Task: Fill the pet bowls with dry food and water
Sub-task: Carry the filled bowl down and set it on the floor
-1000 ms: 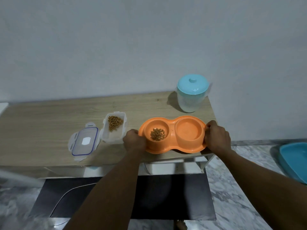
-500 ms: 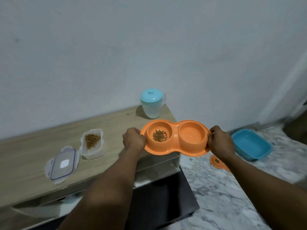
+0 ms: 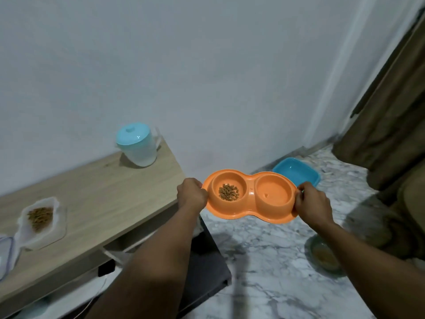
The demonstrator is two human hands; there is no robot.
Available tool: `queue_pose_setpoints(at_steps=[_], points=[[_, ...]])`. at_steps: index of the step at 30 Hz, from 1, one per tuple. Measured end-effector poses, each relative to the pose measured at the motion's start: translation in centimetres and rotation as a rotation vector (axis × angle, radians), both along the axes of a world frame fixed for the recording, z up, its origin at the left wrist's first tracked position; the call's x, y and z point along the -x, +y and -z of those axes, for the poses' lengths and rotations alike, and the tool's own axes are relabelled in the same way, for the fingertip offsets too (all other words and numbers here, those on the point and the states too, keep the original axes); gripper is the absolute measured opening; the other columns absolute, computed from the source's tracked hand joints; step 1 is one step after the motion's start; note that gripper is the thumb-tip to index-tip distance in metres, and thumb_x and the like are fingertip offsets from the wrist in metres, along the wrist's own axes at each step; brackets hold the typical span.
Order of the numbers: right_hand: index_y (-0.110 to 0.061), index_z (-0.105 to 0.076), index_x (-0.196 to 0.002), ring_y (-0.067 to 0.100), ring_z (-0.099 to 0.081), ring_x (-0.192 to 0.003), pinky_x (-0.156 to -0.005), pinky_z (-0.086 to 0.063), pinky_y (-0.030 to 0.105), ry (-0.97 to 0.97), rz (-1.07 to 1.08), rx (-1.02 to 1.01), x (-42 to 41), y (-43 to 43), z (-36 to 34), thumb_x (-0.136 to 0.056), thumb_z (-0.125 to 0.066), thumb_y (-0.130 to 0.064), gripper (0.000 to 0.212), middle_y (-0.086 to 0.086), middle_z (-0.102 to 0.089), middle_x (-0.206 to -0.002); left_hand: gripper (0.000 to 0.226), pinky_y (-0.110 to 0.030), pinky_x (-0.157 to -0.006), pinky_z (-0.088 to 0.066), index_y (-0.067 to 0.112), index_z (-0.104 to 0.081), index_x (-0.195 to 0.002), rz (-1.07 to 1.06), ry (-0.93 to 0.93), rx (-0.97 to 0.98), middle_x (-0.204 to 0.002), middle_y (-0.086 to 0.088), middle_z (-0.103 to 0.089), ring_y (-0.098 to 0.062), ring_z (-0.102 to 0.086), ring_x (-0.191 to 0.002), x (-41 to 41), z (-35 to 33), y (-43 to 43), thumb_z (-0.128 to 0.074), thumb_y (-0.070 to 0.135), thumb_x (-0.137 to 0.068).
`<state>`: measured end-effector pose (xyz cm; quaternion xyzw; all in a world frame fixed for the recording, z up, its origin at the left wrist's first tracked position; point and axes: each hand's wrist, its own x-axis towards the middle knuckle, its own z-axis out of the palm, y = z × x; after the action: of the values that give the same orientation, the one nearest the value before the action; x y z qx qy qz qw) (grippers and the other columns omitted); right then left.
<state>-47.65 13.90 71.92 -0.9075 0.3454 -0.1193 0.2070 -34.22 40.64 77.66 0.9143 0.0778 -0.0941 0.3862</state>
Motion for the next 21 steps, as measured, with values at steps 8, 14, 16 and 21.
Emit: queue_pose_setpoints(at_steps=[8, 14, 16, 21], points=[[-0.021, -0.049, -0.095, 0.028, -0.061, -0.071, -0.065, -0.055, 0.044, 0.074, -0.068, -0.012, -1.0, -10.7, 2.8, -0.097, -0.045, -0.025, 0.006, 0.006, -0.064, -0.079, 0.023, -0.035, -0.075, -0.057, 0.017, -0.067, -0.081, -0.051, 0.071, -0.045, -0.088, -0.007, -0.064, -0.029, -0.065, -0.08, -0.3, 4.1, -10.6, -0.05, 0.002, -0.078], [-0.02, -0.05, -0.1, 0.032, -0.063, -0.075, -0.066, -0.054, 0.043, 0.138, -0.093, -0.027, -3.6, -16.5, 5.5, -0.098, -0.045, -0.025, 0.008, 0.01, -0.068, -0.084, 0.017, -0.034, -0.078, -0.055, 0.016, -0.07, -0.084, -0.051, 0.075, -0.072, -0.086, -0.008, -0.07, -0.029, -0.066, -0.086, -1.4, 7.7, -15.8, -0.056, 0.008, -0.079], [-0.018, -0.051, -0.101, 0.037, -0.063, -0.08, -0.066, -0.05, 0.041, 0.169, -0.083, -0.039, -4.8, -17.8, 7.1, -0.098, -0.045, -0.024, 0.009, 0.014, -0.069, -0.088, 0.019, -0.028, -0.075, -0.047, 0.013, -0.07, -0.088, -0.036, 0.064, -0.07, -0.092, -0.01, -0.071, -0.029, -0.065, -0.092, -2.5, 9.4, -16.9, -0.055, 0.006, -0.079], [-0.014, -0.053, -0.108, 0.043, -0.064, -0.087, -0.07, -0.046, 0.042, 0.224, -0.068, -0.084, -8.4, -19.8, 11.9, -0.098, -0.046, -0.022, 0.014, 0.019, -0.071, -0.096, 0.023, -0.03, -0.086, -0.046, 0.009, -0.069, -0.097, 0.042, 0.102, -0.134, -0.104, -0.011, -0.071, -0.027, -0.064, -0.102, -6.7, 14.2, -19.4, -0.055, 0.004, -0.08]])
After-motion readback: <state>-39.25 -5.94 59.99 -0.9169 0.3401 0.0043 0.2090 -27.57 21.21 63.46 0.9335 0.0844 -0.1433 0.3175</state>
